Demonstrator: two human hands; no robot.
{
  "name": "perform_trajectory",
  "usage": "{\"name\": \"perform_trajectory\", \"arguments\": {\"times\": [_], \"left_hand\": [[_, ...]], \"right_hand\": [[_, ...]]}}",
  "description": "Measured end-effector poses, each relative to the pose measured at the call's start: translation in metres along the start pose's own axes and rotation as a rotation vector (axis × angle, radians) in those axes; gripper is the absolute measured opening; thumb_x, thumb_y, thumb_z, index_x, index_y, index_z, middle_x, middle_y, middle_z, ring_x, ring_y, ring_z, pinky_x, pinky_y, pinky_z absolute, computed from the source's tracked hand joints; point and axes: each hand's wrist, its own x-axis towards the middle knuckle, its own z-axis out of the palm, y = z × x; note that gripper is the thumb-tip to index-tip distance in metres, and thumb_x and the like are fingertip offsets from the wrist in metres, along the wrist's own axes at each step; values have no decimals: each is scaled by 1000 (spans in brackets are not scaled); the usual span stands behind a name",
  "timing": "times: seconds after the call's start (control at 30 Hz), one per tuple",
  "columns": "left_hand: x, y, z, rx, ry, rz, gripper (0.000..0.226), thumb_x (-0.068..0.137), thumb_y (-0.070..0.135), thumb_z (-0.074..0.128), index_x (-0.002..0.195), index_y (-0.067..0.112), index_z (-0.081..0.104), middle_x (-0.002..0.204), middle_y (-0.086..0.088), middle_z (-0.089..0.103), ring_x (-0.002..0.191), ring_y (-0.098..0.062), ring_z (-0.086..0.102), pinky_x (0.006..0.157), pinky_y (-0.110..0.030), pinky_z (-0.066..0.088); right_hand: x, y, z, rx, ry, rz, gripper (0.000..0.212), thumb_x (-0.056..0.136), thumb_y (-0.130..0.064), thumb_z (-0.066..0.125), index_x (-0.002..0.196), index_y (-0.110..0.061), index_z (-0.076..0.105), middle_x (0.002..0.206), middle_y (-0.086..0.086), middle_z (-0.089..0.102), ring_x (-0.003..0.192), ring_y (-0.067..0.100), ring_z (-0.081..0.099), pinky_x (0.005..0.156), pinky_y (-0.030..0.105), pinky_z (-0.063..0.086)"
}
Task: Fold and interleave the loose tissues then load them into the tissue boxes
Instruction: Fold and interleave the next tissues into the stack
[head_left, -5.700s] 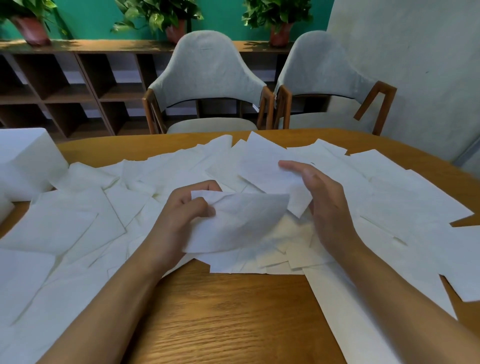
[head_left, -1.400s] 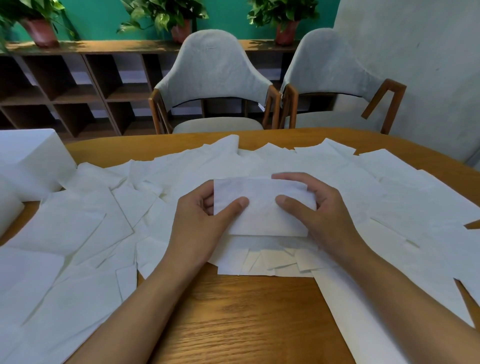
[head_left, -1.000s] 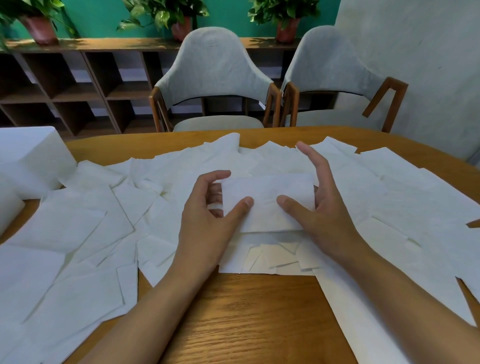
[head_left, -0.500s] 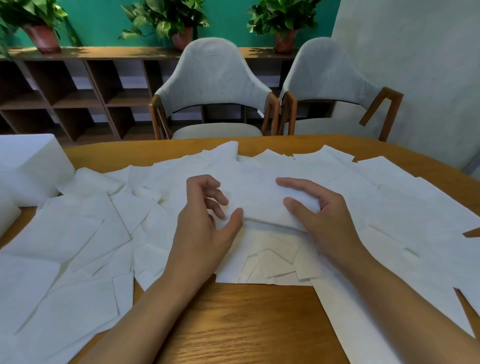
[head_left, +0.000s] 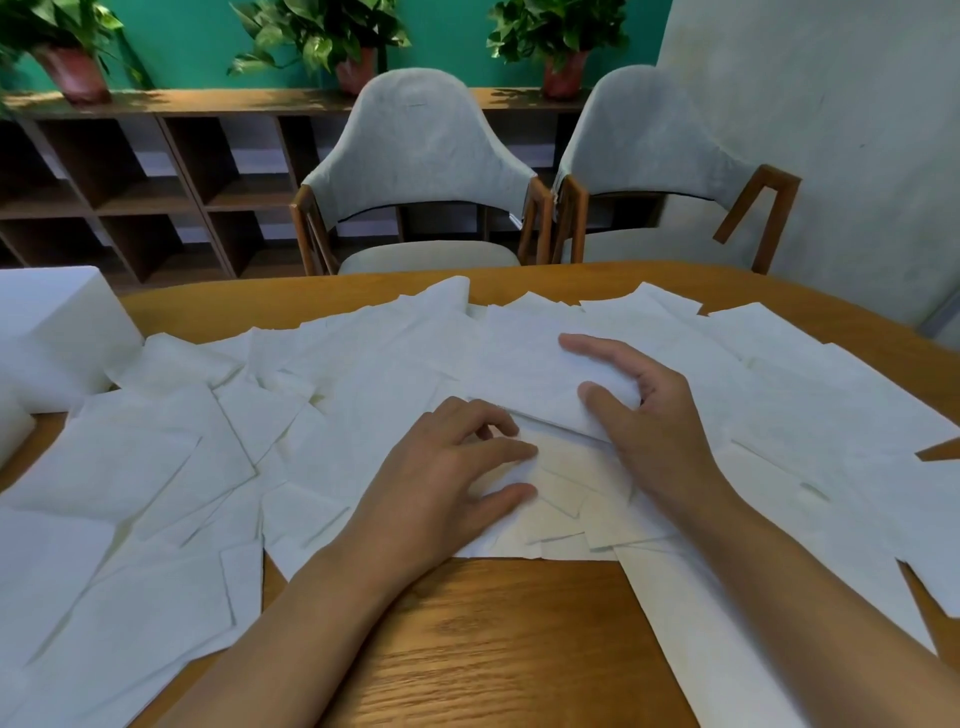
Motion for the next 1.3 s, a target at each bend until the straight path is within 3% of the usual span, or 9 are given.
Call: {"name": "perform_trajectory", "arguments": {"times": [0.33, 0.53, 0.6, 0.73, 0.83, 0.93, 1.03, 1.13, 1.3], "left_hand": [[5, 11, 7, 45, 75, 217, 12, 94, 21, 73, 102, 17, 81, 107, -1, 69, 93, -18, 62, 70, -34, 54], [-2, 21, -6, -198, 214, 29, 7, 91, 18, 76, 97, 16, 79, 101, 6, 71, 97, -11, 64, 79, -31, 54], [-1, 27, -11, -292, 286, -101, 4, 93, 19, 73, 96, 19, 75, 96, 13, 71, 95, -12, 68, 80, -34, 54], [4, 30, -23, -566, 431, -326, 6, 100, 23, 67, 99, 20, 72, 89, 13, 74, 91, -12, 72, 79, -20, 53], [7, 29, -28, -624, 478, -428, 7, 98, 27, 66, 101, 24, 72, 72, 9, 72, 75, -5, 66, 69, -13, 47], [8, 28, -29, -712, 468, -491, 7, 98, 29, 68, 100, 25, 73, 62, -3, 65, 65, -7, 56, 64, -19, 45], [7, 30, -30, -750, 378, -494, 14, 95, 30, 72, 106, 22, 73, 81, 5, 77, 83, -7, 73, 73, -22, 55], [4, 29, -29, -679, 223, -486, 17, 92, 26, 78, 108, 24, 75, 101, 13, 79, 99, -6, 74, 83, -23, 58], [4, 28, -29, -624, 165, -492, 11, 95, 27, 74, 104, 28, 80, 98, 17, 78, 95, -3, 73, 80, -25, 59]], "right_hand": [[0, 2, 2, -26, 3, 2, 36, 100, -13, 57, 120, -42, 65, 122, -38, 53, 109, -31, 42, 83, -10, 32], [0, 3, 2, 12, -53, 26, 30, 102, -19, 56, 113, -44, 68, 121, -39, 57, 111, -26, 46, 86, -3, 37], [0, 2, 1, 95, -68, 36, 22, 102, -32, 54, 115, -39, 71, 122, -32, 64, 115, -18, 51, 94, 9, 40], [-3, -1, -1, 187, -174, 10, 52, 88, -69, 39, 113, -39, 73, 123, -22, 66, 119, 8, 59, 103, 42, 50], [-8, -6, 0, 222, -237, -78, 56, 83, -84, 42, 106, -43, 74, 114, -19, 70, 111, 11, 64, 92, 30, 53], [-14, -12, 3, 173, -206, -118, 34, 83, -65, 65, 100, -36, 71, 99, -19, 72, 98, 8, 68, 72, 17, 55], [-15, -12, 4, 136, -89, -89, 21, 79, -46, 75, 95, -32, 73, 94, -20, 71, 93, 5, 68, 62, 16, 54], [-11, -11, -3, 202, -3, -48, 29, 81, -45, 79, 98, -22, 75, 94, -9, 72, 93, 12, 69, 63, 21, 56], [-6, -7, -10, 287, 29, 16, 43, 73, -52, 74, 101, -19, 76, 101, -3, 73, 100, 23, 69, 75, 40, 61]]}}
